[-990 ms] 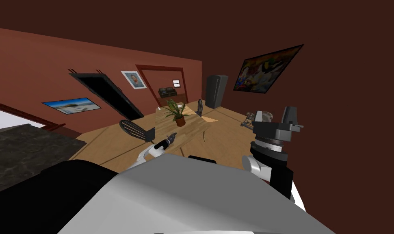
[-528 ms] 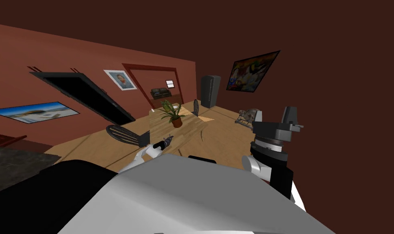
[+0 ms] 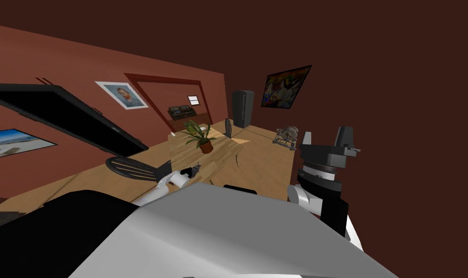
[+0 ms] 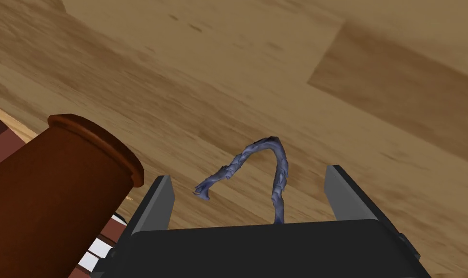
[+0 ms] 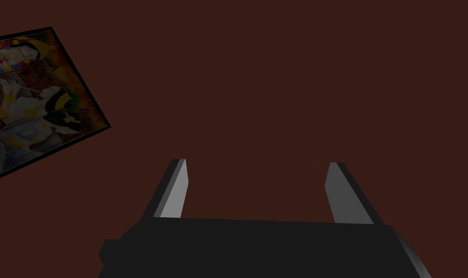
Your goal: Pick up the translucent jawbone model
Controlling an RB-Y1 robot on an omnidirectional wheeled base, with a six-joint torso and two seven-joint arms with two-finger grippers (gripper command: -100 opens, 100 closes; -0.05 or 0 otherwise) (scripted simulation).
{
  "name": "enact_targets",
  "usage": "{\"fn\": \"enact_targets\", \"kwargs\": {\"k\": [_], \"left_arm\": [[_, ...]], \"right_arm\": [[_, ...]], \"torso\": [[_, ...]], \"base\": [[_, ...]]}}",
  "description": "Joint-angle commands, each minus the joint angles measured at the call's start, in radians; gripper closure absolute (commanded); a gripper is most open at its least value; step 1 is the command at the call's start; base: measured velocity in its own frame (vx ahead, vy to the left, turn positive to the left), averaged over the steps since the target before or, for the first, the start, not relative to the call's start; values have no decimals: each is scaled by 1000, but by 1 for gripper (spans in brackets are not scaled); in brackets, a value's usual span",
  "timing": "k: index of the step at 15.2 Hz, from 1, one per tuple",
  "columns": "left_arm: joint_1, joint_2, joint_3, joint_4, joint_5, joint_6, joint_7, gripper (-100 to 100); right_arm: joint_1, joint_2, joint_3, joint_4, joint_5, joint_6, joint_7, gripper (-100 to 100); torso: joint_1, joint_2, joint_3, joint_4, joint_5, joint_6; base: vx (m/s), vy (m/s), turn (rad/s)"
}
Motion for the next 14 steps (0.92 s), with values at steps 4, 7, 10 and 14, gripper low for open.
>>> {"fn": "enact_targets", "kwargs": {"k": [4, 7, 10, 14], "left_arm": [[-20, 36, -16, 57, 24, 77, 7, -100], [-28, 49, -23, 81, 33, 104, 10, -100], [-40, 20, -20, 128, 22, 66, -6, -100], [-46, 2, -18, 152, 12, 55, -11, -100]], "right_arm": [[0, 0, 0, 0, 0, 0, 0, 0], [0, 0, 0, 0, 0, 0, 0, 0], [0, 0, 0, 0, 0, 0, 0, 0], [0, 0, 0, 0, 0, 0, 0, 0]], "torso": [[-1, 0, 0, 0, 0, 0], [-1, -1, 0, 0, 0, 0], [-1, -2, -1, 0, 0, -1], [-1, -4, -2, -1, 0, -1]], "base": [[-22, 26, -169], [-19, 23, -127], [5, 19, -43], [21, 23, -30]]}}
